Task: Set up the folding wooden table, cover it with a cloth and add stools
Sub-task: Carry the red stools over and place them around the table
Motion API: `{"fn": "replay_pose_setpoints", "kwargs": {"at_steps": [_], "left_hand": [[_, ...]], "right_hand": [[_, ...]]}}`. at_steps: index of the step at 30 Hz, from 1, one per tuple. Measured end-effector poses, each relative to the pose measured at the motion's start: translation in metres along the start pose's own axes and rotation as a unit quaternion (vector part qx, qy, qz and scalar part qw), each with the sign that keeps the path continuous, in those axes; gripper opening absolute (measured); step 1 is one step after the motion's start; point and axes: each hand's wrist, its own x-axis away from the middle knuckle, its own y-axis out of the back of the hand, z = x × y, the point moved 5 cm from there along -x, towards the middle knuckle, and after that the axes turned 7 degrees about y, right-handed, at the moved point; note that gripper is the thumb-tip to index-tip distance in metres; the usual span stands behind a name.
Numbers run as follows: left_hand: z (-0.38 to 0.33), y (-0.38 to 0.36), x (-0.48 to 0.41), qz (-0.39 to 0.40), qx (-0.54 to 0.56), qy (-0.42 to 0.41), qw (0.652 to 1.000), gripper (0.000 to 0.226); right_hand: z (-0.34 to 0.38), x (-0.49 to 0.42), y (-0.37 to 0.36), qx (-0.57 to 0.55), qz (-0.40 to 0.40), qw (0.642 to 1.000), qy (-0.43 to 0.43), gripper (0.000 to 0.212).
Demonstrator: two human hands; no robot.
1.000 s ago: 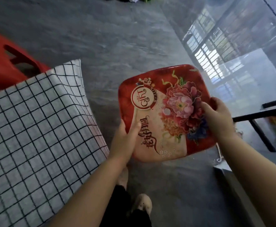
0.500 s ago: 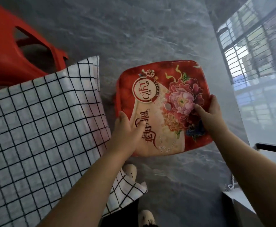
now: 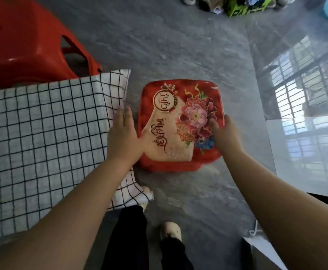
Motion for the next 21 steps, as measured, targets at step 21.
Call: {"fn": "replay_pose_setpoints", "kwargs": {"at_steps": [21], "left_hand": [[0.178, 0.421, 0.445, -0.332, -0.065, 0.170, 0.925, 0.078]], "right_hand": [[0.405, 0.522, 0.058, 0.076, 0.137, 0.745, 0.649, 0.057]]}}
